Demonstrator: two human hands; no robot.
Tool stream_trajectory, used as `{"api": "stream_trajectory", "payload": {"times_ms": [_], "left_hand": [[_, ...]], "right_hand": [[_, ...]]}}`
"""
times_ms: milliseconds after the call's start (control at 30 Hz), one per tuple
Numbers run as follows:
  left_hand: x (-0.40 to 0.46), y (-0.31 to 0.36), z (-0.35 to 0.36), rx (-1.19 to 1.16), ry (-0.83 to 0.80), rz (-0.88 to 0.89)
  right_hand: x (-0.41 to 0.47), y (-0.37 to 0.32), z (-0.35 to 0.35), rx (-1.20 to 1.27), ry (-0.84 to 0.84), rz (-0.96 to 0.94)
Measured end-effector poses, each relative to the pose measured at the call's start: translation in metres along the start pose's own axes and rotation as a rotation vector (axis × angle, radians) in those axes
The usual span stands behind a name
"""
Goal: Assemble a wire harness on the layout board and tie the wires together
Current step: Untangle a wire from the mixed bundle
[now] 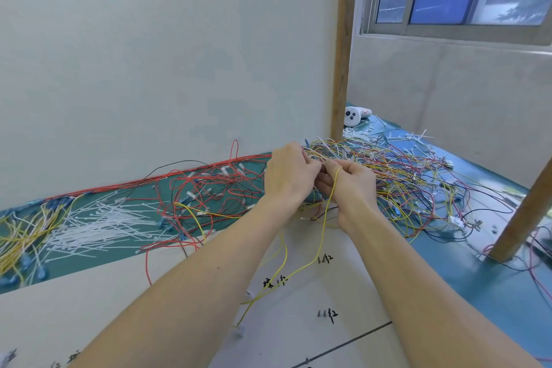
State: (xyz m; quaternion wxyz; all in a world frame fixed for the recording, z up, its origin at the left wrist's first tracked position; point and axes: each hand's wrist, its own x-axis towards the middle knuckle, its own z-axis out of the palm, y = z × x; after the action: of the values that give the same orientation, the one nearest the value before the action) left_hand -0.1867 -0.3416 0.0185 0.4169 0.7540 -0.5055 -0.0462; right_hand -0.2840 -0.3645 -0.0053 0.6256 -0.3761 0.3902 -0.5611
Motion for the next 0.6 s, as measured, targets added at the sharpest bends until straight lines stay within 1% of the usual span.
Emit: {"api": "stream_trajectory", "payload": {"times_ms": [100,200,267,367,433,500,567,600], "left_hand": [[0.0,-0.005,-0.001,-0.166,-0.015,-0.044],[0.009,-0.011,-0.002,-0.264,-0.005,-0.191],[0.015,-0.015,-0.002,-0.335,-0.013,-0.294],[0.019,-0.019,-0.001,-0.328,-0.048,-0.323],[0.017,-0.021,-0.002,-0.202,-0.064,-0.282],[0.013,-0.021,-0.003,-0.065,-0.018,-0.179],[0.01,-0.015,-0.005,-0.06,0.032,-0.027],[0.01,-0.011,-0.006,-0.08,0.023,0.053]], "right_hand": [[0.002,0.0,0.0,0.015,0.008,-0.003],[0.002,-0.001,-0.001,-0.029,0.005,-0.018],[0.001,-0.004,-0.002,-0.136,0.015,-0.097],[0.001,-0.008,-0.005,-0.306,0.057,-0.281],[0.002,-0.007,-0.007,-0.298,0.084,-0.297],[0.006,-0.006,-0.009,-0.277,0.107,-0.248],[0.01,-0.005,-0.01,-0.26,0.115,-0.175],[0.012,-0.006,-0.01,-0.257,0.111,-0.141]]}}
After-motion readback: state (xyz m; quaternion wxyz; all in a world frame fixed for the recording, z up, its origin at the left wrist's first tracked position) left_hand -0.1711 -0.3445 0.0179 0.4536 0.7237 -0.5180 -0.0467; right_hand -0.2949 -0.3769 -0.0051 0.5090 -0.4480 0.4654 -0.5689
